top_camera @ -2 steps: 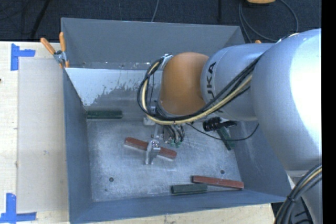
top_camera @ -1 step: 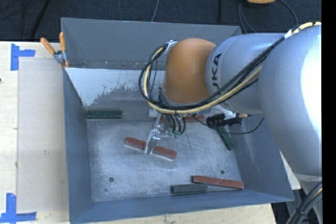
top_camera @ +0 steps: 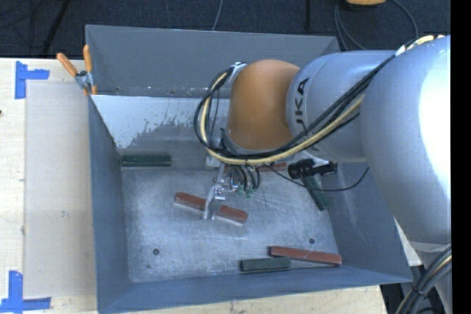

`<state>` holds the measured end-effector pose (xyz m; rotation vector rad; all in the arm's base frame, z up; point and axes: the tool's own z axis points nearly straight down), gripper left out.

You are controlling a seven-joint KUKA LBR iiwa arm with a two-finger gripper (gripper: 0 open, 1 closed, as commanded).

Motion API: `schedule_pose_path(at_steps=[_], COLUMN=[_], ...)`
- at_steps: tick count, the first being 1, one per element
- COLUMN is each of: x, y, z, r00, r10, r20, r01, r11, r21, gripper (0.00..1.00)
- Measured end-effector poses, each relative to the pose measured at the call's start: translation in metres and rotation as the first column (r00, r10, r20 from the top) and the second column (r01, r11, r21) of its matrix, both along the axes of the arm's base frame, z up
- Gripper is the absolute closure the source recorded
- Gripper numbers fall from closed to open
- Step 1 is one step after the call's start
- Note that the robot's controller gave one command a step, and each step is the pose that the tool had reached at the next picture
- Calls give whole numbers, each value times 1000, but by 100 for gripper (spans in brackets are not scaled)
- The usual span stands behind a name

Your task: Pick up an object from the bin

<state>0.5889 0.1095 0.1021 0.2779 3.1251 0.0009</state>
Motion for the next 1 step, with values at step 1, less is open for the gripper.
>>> schedule_pose_path(at_steps=[1], x=[-8], y=[0], z=[-26], r00=[990], r10=[-144], r20=[-3], r01=[144], r11=[990], r21=[2], gripper=[100])
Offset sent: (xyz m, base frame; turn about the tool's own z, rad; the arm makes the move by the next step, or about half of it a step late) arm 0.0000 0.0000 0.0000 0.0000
